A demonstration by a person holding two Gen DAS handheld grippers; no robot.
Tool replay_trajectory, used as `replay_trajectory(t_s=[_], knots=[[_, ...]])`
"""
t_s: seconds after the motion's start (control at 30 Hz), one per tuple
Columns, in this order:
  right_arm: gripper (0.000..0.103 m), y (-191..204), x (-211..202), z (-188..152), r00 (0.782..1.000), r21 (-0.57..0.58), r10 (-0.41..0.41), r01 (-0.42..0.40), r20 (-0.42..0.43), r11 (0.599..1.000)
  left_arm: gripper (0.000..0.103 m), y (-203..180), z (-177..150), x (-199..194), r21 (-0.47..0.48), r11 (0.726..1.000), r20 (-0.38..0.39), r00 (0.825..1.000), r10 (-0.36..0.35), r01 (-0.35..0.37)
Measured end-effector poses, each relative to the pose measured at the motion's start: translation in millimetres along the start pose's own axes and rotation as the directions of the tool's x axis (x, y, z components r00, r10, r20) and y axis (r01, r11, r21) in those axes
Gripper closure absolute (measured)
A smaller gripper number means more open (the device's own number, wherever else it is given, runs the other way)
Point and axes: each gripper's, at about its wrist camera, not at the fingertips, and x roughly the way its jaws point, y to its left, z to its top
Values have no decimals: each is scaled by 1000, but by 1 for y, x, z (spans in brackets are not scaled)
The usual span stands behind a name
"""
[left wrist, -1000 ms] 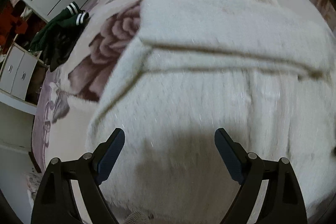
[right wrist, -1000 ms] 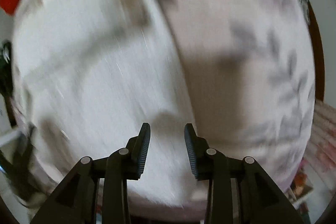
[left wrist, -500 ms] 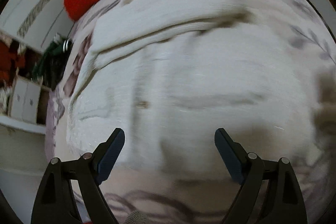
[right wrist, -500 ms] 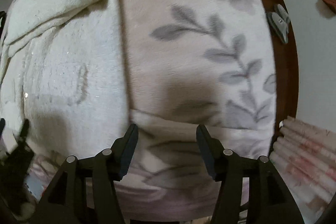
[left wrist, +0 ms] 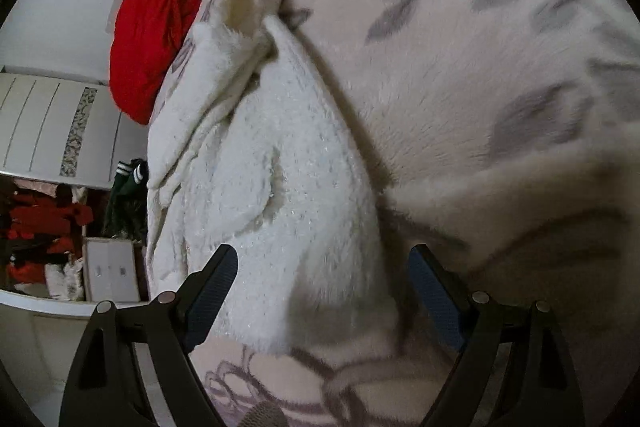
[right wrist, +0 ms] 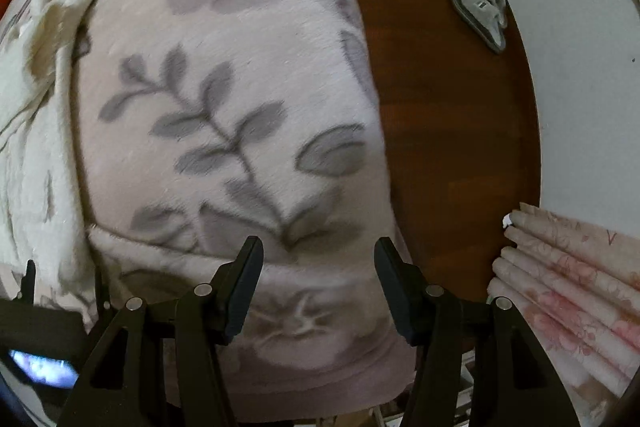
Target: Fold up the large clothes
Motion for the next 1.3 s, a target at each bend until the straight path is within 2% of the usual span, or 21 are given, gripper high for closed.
replay_trajectory(t_s=[0.1,0.13,0.17,0.2,0.23,0.3,0.33,0.43,0.47,0.53,0.57,0.6,0.67,0.73,0.77,0.9,0.97,1.0,1.03,1.17,1.3], knots=[[43,-2,4,19,999,-11,33,-33,6,999,16,12,3,21,-20,999,-49,998,41,-42],[43,1,3,24,999,-17,42,-42,9,999,24,20,2,24,-51,999,-53,998,17,-20],[43,6,2,31,998,-30,62,-62,11,998,54,25,0,22,-77,997,-55,998,-4,0],[43,12,1,36,996,-39,90,-89,10,995,75,34,-2,21,-111,993,-53,998,-36,30],[43,17,2,44,991,-47,134,-134,7,990,87,44,-3,19,-148,987,-52,997,-65,56],[43,31,3,66,957,-51,289,-289,-12,956,88,61,-5,14,-220,971,-28,994,-105,97],[43,38,5,78,926,-48,377,-378,-28,925,89,75,-7,10,-268,957,-12,993,-116,109],[40,72,12,124,800,-67,597,-600,-56,797,89,94,-9,9,-319,942,-11,993,-117,108],[37,89,16,141,747,-77,661,-665,-73,743,89,98,-10,9,-327,939,-13,993,-120,109],[32,119,26,169,660,-73,747,-751,-78,656,89,105,-12,9,-328,940,-15,995,-103,92],[30,141,35,188,600,-55,794,-800,-96,598,89,107,-12,10,-326,941,-18,995,-98,87],[28,155,39,195,572,-40,814,-820,-101,571,89,110,-12,11,-327,942,-23,996,-91,78],[25,193,51,221,491,-18,864,-870,-114,492,89,114,-10,17,-329,943,-32,998,-62,48],[22,217,64,236,471,9,876,-880,-108,474,89,115,-8,22,-328,944,-42,999,-32,17],[22,231,71,244,466,17,878,-882,-113,470,89,116,-7,25,-332,943,-49,999,-17,0],[23,270,95,258,499,84,849,-852,-172,517,89,121,-5,35,-350,934,-68,997,49,-69],[42,280,89,259,522,90,837,-837,-166,540,89,127,-6,38,-369,925,-78,995,70,-94],[60,284,86,257,540,83,825,-826,-163,557,89,132,-8,40,-389,916,-86,994,73,-101],[72,289,79,256,565,66,810,-812,-160,579,89,138,-10,43,-415,904,-98,993,65,-100],[81,311,26,248,670,-29,732,-740,-123,672,89,167,-19,51,-500,863,-115,993,17,-72],[83,343,-38,239,741,-83,665,-671,-91,737,89,211,-38,58,-583,812,-104,993,-61,-11]])
